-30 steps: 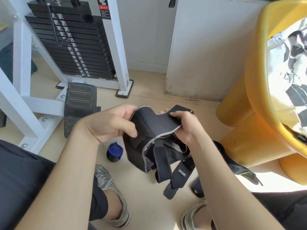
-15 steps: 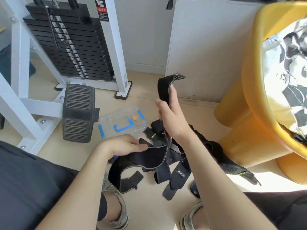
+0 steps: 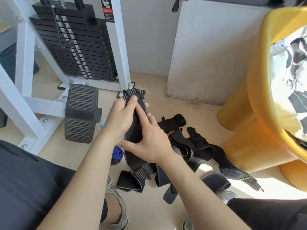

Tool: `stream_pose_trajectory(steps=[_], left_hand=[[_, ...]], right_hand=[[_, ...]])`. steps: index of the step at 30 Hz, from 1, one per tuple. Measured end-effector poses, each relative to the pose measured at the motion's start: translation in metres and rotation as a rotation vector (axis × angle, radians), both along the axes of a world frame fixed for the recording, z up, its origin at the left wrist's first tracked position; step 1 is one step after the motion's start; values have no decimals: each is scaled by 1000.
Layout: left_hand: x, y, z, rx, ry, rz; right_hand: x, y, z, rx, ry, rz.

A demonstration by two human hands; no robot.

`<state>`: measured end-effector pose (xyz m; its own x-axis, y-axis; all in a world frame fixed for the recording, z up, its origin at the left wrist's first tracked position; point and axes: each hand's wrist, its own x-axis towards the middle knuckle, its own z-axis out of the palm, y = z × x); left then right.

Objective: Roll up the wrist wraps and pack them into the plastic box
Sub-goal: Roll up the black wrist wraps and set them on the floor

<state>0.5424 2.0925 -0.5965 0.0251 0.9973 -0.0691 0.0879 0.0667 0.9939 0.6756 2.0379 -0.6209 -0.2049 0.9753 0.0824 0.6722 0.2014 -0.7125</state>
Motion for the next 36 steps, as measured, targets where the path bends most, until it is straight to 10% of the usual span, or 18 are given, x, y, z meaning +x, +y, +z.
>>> stream_pose_trajectory(steps=[9,18,36], left_hand=[[-6,1,-2,-52,-82,-164],[6,0,13,69,-19,-206],[23,-5,15,-64,-132,-212]], right_hand=[[35,27,21,97,564,-360],[74,35,52,34,469,46],[81,41,51,252,328,-207]])
